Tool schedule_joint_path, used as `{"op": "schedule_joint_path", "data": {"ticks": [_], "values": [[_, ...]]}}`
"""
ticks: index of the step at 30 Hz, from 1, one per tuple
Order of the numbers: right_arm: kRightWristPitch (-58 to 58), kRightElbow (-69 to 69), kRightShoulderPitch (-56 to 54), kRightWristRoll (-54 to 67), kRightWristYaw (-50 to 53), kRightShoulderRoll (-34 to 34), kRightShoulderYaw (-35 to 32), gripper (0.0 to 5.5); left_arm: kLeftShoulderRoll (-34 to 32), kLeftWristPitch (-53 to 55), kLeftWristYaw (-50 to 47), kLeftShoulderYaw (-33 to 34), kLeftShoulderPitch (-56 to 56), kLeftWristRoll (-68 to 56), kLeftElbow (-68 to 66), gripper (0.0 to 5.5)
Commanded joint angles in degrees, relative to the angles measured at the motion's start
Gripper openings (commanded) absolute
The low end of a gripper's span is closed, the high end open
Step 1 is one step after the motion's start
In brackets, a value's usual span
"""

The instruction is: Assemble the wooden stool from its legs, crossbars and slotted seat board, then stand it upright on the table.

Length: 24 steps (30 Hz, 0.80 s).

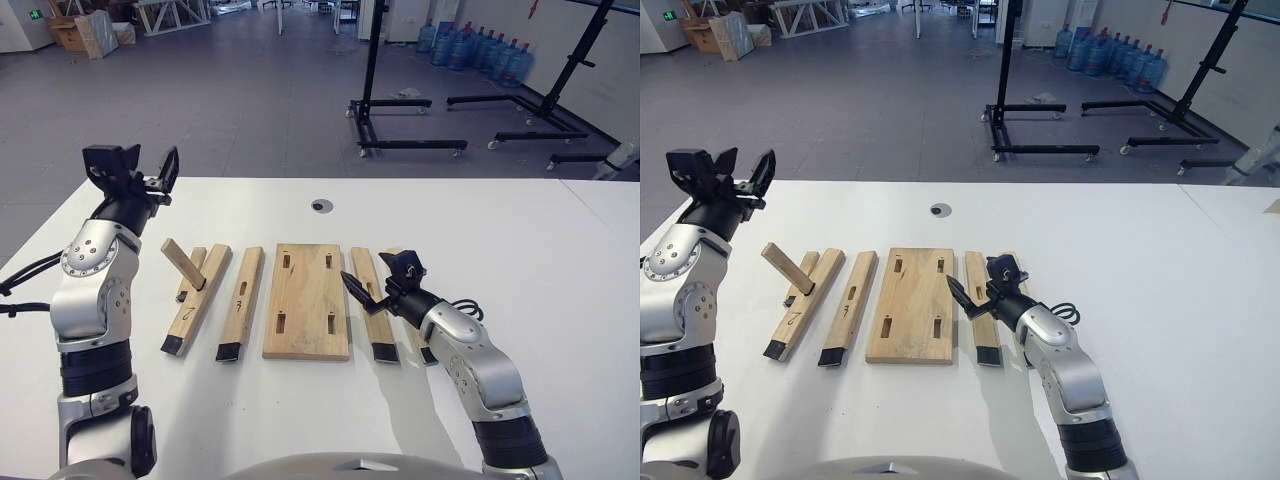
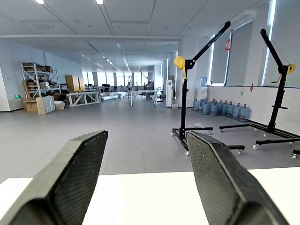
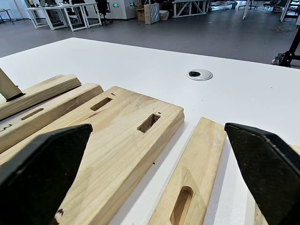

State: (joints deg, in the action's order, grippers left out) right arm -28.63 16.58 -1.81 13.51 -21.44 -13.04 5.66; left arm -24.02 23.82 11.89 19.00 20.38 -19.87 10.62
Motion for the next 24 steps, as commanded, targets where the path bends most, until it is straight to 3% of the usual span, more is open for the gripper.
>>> {"op": "schedule_joint_path", "data": {"ticks": [1, 10, 19, 24], "values": [[-0.40, 0.38, -0.45, -0.01, -0.20, -0.44, 0.04, 5.23, 0.09, -0.92, 0.33, -0.43, -0.41, 0.68, -1.19, 3.07], [-1.04, 0.54, -0.85, 0.18, -0.77, -0.80, 0.40, 5.23, 0.89, -3.66, 0.70, -1.46, -1.33, 1.95, -4.32, 3.07], [-1.96, -1.30, -2.74, 0.74, -3.20, -2.43, -0.02, 5.23, 7.53, -18.12, 2.63, -4.34, -8.12, 5.44, -23.40, 3.07], [-1.66, -1.38, -3.52, 1.08, -2.43, -2.13, -1.16, 5.23, 2.54, -10.10, -0.90, -0.42, 4.12, -1.13, -7.09, 3.07]]}}
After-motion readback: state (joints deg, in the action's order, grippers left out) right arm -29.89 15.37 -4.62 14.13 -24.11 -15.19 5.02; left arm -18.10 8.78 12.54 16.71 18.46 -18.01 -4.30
